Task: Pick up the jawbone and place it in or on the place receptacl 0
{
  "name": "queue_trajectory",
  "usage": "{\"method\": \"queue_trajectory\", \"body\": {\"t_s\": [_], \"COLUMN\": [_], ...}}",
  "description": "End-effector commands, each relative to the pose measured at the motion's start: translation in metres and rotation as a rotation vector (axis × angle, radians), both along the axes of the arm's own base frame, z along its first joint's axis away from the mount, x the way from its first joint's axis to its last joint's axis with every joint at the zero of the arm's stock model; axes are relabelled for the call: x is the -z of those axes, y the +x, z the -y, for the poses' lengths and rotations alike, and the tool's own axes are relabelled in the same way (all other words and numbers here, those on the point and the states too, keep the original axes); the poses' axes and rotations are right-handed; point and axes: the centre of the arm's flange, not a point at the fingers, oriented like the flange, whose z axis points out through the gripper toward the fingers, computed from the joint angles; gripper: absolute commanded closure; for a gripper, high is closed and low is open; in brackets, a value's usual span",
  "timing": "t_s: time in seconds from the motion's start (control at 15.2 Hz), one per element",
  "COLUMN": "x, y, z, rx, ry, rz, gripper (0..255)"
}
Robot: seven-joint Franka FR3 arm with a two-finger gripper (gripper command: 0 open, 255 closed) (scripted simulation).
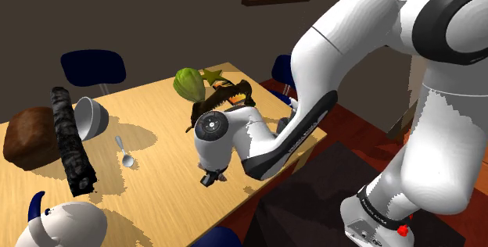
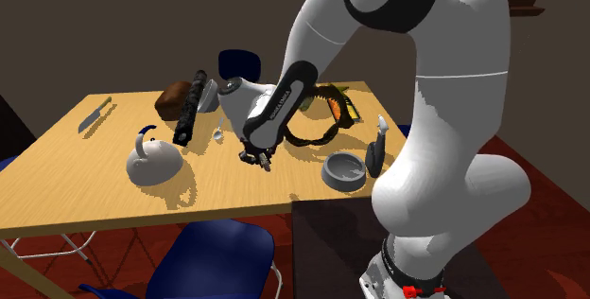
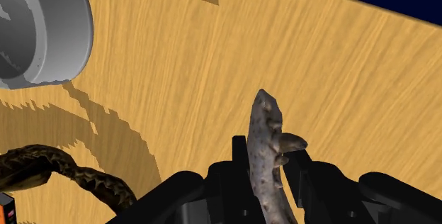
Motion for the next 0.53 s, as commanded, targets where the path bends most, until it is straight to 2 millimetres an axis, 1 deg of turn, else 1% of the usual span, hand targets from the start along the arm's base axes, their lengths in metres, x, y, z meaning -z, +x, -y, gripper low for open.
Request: {"method": "queue_trajectory", "body": {"t_s": [0.0, 0.33, 0.46], "x": [-0.011, -0.036, -0.036], "y": [0.000, 0.000, 0.002], "z": [0.000, 0.000, 0.026], "rx": [0.000, 0.000, 0.000], "ry": [0.000, 0.000, 0.000], "rz": [0.000, 0.000, 0.000], "gripper": [255, 255, 255]}}
